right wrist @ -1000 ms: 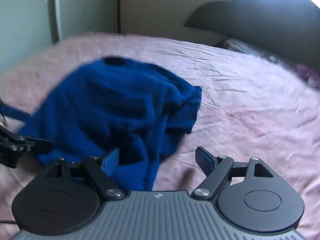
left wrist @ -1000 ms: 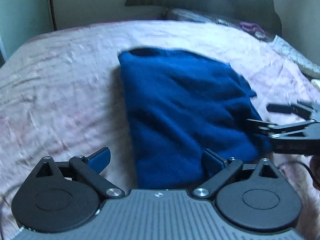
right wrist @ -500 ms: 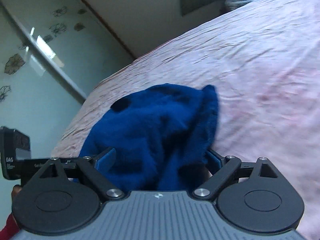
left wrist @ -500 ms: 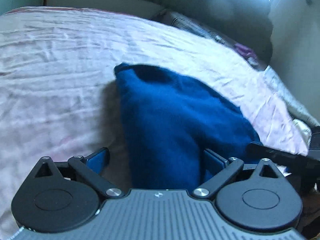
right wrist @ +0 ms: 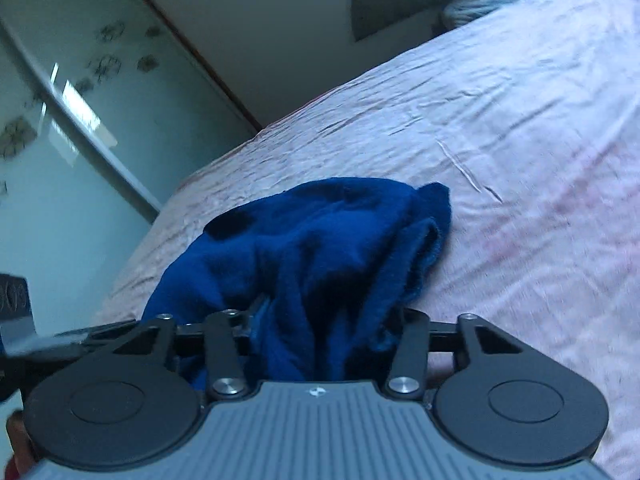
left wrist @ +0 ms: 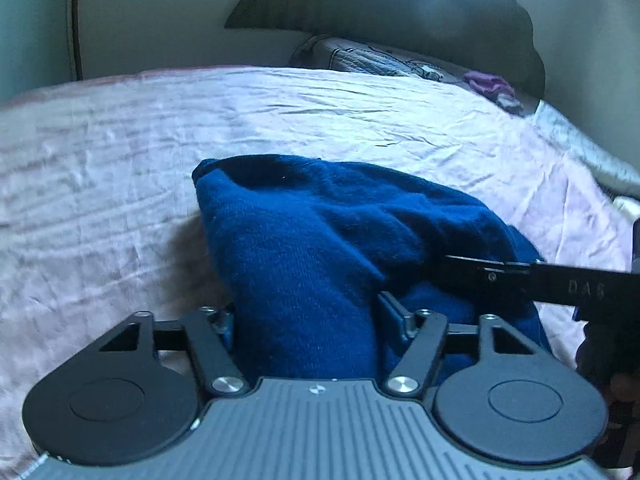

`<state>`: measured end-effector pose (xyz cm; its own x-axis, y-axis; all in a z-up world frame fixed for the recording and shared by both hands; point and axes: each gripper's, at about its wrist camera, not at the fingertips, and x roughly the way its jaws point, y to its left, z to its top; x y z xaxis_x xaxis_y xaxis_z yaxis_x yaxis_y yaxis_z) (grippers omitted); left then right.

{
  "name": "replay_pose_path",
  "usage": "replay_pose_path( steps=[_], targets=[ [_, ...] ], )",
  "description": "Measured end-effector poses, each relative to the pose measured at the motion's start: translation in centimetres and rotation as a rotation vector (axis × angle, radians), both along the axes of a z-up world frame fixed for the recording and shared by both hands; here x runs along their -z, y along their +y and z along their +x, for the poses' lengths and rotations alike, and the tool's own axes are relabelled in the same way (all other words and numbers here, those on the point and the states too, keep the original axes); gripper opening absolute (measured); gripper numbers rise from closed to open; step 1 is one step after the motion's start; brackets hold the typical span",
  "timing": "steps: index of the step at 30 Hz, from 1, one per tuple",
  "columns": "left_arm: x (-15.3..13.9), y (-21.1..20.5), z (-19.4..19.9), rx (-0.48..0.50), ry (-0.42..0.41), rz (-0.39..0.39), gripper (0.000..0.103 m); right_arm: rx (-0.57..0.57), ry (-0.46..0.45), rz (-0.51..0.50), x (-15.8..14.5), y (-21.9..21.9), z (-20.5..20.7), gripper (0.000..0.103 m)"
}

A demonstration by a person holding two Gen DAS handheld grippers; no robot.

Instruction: Fold small clothes

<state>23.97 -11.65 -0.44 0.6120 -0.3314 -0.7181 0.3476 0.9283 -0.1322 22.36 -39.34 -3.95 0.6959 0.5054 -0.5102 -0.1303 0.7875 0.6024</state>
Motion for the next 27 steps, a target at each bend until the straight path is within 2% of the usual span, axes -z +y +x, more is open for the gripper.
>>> replay_pose_path(
  steps=[6, 9, 14, 22, 27],
  targets=[
    [-1.0, -0.6, -0.9, -0.007, -0.043, 0.066, 0.035, 0.028, -0.031, -0.003, -0.8, 0.7, -0.9, 0.034],
    [-1.6, -0.1, -1.1, -0.011, -0.044, 0.066, 0.031, 0.022, -0.051, -0.009, -1.6, 1.2, -1.2, 0.034],
    [-2.8, 1.4, -1.5, -0.036, -0.049, 0.044, 0.031, -0.003, -0.077, -0.001, -3.1, 2.1, -1.1, 0.033],
    [-4.9, 5.0, -1.2, -0.113, -0.104, 0.066, 0.031, -0.063, -0.126, 0.004, -5.0, 5.9, 0.1, 0.033],
    [-3.7, 6.2, 0.1, -0.157, -0.078, 0.120, 0.033, -0.086, -0.100, -0.041, -4.3, 8.5, 2.3, 0.035]
  ],
)
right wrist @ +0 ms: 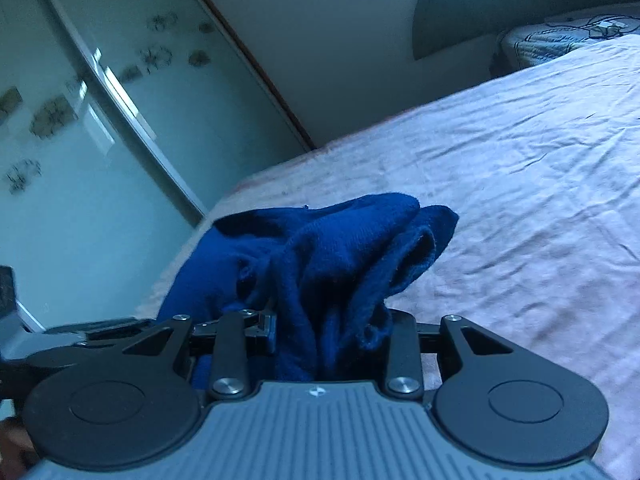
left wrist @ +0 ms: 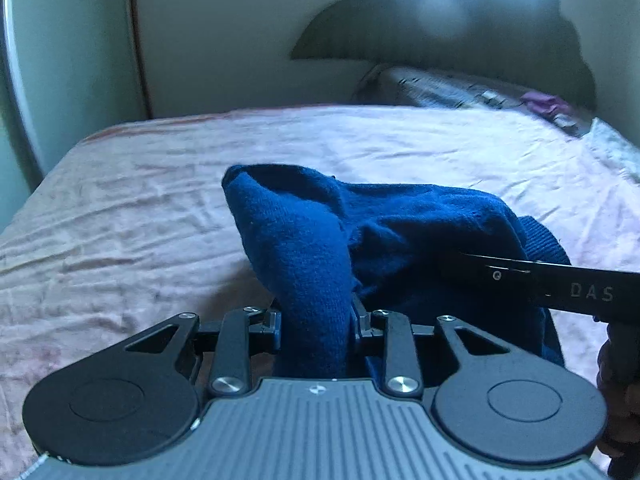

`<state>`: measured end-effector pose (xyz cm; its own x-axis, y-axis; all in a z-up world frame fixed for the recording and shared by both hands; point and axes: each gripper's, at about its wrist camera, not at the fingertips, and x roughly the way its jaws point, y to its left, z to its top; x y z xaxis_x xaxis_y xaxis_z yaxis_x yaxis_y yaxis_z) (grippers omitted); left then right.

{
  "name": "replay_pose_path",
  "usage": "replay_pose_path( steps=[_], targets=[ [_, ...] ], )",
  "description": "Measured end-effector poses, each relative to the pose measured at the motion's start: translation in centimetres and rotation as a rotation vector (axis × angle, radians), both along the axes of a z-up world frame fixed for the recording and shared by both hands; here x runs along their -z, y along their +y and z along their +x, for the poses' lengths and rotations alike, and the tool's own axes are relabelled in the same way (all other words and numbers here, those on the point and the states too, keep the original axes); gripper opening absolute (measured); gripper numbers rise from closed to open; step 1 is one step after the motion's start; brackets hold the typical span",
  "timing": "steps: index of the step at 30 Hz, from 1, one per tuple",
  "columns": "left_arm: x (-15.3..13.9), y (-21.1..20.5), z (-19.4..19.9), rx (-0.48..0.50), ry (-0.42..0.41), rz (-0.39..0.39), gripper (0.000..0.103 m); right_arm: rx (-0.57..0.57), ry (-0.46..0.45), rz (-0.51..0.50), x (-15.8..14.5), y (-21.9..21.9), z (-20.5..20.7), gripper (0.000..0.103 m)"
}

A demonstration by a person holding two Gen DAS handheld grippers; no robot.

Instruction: Fold small clothes

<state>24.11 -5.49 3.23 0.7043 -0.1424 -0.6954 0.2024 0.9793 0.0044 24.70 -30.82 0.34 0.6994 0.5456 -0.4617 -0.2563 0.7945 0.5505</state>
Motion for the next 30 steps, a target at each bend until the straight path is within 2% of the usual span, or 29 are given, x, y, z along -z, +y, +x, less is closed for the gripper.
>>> replay_pose_path(
  steps=[2, 4, 6, 9, 15, 20, 23, 26, 28, 29, 30],
  targets=[
    [1.1, 0.2, 0.6, -0.023, 0.029, 0.006, 0.036, 0.014, 0.034, -0.042, 0.8, 0.8, 0.9, 0.038],
    [1.7, 0.6, 0.8, -0.037, 0.034, -0.004, 0.041, 0.044, 0.067, -0.068, 1.6, 1.0, 1.4, 0.046],
    [1.7, 0.5, 0.7, -0.041, 0.028, 0.001, 0.046, 0.063, 0.089, -0.053, 1.9, 0.5, 1.3, 0.055],
    [1.6, 0.2, 0.4, -0.044, 0.014, 0.026, 0.059, 0.088, 0.081, -0.084, 1.6, -0.1, 0.5, 0.060],
    [1.6, -0.1, -0.7, -0.052, -0.017, 0.069, 0.065, 0.150, -0.003, -0.166, 0.0, -0.9, -3.2, 0.063],
    [1.5, 0.7, -2.1, -0.083, -0.023, 0.065, 0.077, 0.058, -0.122, -0.298, -1.2, 1.0, -7.2, 0.064],
    [1.4, 1.4, -3.2, -0.099, -0.022, 0.046, 0.078, 0.008, -0.089, -0.422, 0.1, 2.7, -7.5, 0.070],
    [1.3, 1.8, -4.4, -0.113, -0.021, 0.037, 0.081, 0.055, -0.031, -0.530, 1.6, 3.8, -7.2, 0.070],
    [1.3, 2.2, -5.3, -0.127, -0.019, 0.026, 0.082, 0.067, -0.039, -0.494, 1.2, 3.6, -8.1, 0.070],
    [1.2, 2.4, -5.7, -0.136, -0.019, 0.020, 0.084, 0.063, -0.048, -0.466, 0.7, 3.6, -8.7, 0.075],
    [1.2, 2.6, -6.1, -0.142, -0.018, 0.013, 0.085, 0.064, -0.055, -0.453, 0.5, 3.6, -9.1, 0.084]
  ],
)
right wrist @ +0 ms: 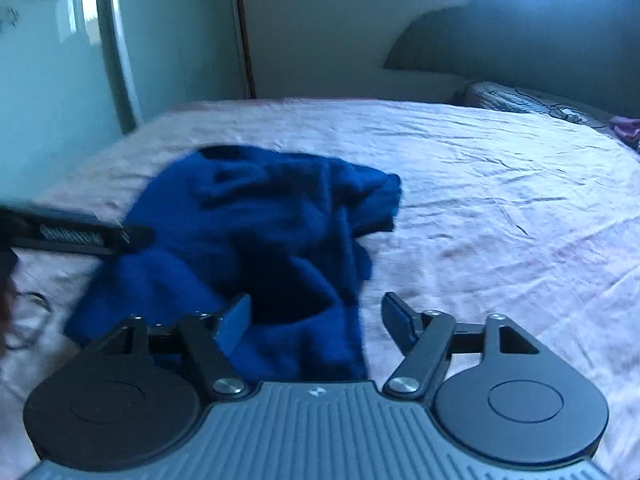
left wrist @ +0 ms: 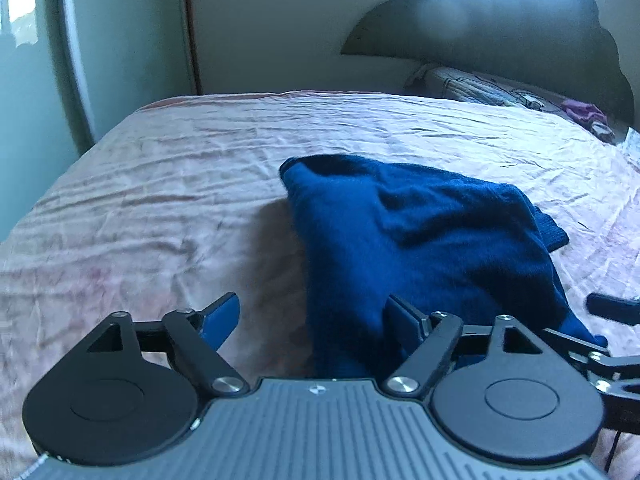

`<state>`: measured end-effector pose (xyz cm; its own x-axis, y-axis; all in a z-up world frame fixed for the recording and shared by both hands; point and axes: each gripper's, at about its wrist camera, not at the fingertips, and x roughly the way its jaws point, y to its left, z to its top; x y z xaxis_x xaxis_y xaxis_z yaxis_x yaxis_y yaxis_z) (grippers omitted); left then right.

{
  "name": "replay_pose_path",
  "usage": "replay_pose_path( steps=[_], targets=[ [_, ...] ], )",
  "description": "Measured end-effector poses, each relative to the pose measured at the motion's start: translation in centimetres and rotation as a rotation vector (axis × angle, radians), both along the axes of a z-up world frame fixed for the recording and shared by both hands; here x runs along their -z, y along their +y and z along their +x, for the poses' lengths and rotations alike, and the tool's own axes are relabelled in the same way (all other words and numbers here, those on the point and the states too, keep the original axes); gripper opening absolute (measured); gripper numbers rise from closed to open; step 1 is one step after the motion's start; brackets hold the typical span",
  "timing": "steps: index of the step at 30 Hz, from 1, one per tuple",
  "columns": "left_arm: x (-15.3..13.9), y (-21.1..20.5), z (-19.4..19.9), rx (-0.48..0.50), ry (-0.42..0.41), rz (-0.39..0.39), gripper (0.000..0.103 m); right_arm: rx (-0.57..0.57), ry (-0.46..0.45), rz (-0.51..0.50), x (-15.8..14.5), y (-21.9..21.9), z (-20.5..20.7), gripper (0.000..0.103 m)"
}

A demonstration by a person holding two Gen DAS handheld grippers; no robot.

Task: Fold small clothes
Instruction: 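Open both tools and pull them back from the folded sweater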

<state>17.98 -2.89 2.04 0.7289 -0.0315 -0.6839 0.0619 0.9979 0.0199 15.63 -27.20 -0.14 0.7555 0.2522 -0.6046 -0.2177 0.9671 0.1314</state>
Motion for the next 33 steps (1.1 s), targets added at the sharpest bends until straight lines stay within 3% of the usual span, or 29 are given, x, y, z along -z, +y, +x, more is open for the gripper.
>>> replay_pose_path(
  steps=[2, 16, 19, 23, 33],
  targets=[
    [0.0, 0.3, -0.9, -0.011, 0.003, -0.013, 0.085, -0.005, -0.020, 0.014, -0.6, 0.2, -1.1, 0.090],
    [1.0, 1.6, -6.1, -0.074, 0.028, -0.051, 0.088, -0.010, 0.025, 0.090, -0.2, 0.8, -6.0, 0.090],
    [1.3, 1.7, -7.2, -0.087, 0.024, -0.047, 0.090, 0.001, 0.037, 0.073, 0.2, 1.3, -6.7, 0.091],
    [1.8, 1.7, -8.9, -0.107, 0.010, -0.027, 0.091, 0.030, 0.040, 0.037, 0.3, 1.8, -7.8, 0.100],
    [3.5, 1.9, -11.0, -0.134, -0.001, 0.015, 0.099, 0.034, 0.041, 0.037, 1.0, 2.4, -9.1, 0.101]
  ],
)
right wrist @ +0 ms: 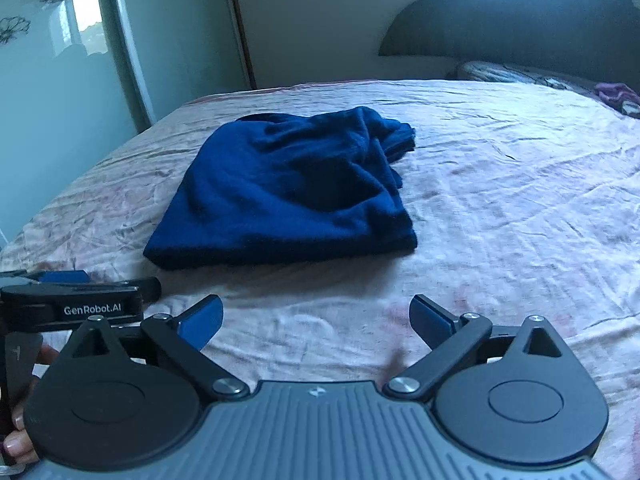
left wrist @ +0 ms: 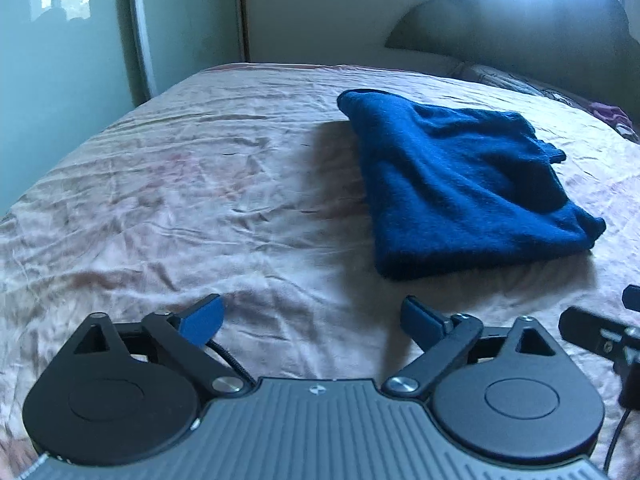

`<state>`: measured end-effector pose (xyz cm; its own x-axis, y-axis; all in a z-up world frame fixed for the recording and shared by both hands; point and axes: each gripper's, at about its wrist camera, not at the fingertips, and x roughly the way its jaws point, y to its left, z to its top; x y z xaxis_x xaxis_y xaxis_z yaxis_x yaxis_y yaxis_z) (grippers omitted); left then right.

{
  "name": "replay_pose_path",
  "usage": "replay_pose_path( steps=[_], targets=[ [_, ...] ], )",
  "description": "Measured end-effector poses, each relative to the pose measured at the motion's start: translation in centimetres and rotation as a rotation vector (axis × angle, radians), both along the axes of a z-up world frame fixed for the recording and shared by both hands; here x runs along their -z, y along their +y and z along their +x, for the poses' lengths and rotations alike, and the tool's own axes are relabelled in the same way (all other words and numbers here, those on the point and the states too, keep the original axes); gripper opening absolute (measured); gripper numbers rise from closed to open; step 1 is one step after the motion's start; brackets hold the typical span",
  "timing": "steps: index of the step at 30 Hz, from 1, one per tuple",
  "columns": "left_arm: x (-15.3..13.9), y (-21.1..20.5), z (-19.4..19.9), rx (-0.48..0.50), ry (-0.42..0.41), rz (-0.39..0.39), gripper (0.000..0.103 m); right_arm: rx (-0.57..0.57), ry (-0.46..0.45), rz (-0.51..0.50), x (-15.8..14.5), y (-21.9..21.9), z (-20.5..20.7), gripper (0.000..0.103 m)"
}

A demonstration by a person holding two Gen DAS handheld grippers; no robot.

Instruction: Fold small clothes

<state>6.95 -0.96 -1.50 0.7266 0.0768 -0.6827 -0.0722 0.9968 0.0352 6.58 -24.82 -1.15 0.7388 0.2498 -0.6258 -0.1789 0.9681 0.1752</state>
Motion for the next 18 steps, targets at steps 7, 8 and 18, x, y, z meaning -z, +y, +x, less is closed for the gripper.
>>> replay_pose_path(
  steps=[7, 8, 18],
  targets=[
    [0.4, -0.1, -0.4, -0.001, -0.023, 0.019, 0.103, 0.011, -0.011, -0.099, 1.3, 1.2, -0.4, 0.101],
    [0.4, -0.1, -0.5, 0.000, -0.026, 0.024, 0.103, 0.014, -0.009, -0.097, 1.3, 1.2, -0.4, 0.101],
    [0.7, -0.4, -0.7, 0.015, -0.034, 0.023, 0.103, 0.021, -0.009, -0.113, 1.5, 1.6, -0.5, 0.103]
  ],
)
